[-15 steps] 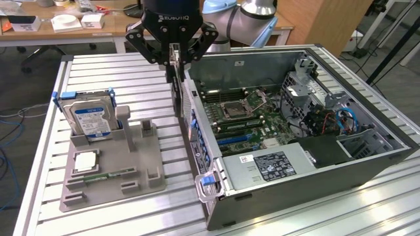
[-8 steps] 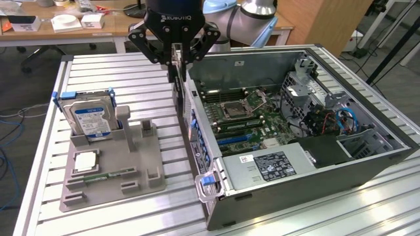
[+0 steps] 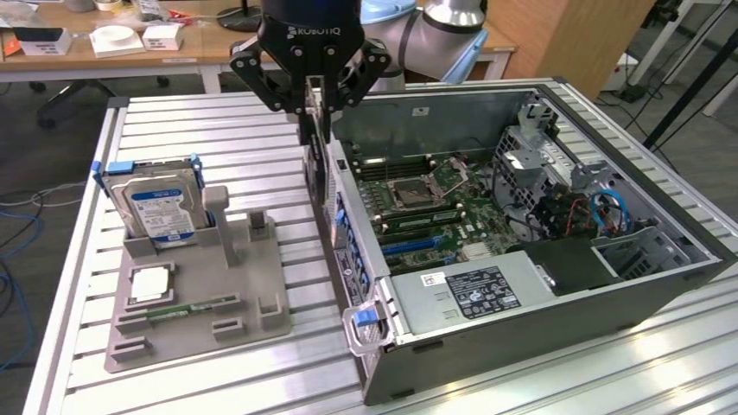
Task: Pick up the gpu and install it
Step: 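Pick up the gpu and move the gpu toward the slot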
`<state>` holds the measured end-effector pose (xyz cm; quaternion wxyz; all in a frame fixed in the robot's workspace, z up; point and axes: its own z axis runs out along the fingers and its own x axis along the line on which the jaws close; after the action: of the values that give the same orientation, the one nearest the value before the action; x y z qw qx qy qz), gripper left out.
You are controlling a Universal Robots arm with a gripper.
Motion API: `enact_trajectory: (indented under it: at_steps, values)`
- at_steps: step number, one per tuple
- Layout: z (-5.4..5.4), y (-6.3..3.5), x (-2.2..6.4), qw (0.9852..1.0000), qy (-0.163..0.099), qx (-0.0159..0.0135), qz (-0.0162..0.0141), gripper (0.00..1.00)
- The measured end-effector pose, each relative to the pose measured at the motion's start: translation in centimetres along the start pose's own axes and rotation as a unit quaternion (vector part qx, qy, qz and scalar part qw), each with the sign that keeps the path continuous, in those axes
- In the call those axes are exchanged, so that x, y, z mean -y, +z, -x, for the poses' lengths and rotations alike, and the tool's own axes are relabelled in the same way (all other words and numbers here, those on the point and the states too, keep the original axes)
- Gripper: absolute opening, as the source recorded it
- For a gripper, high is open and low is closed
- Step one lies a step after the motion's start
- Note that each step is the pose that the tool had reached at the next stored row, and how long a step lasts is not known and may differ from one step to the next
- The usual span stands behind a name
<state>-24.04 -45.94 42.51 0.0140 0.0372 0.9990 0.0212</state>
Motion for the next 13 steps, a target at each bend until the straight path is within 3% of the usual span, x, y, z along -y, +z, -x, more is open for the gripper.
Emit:
enact_trajectory:
  at_steps: [13]
  values:
    - [1.4, 0.04, -0.10, 1.0000, 0.000, 0.0000, 0.0000, 0.26]
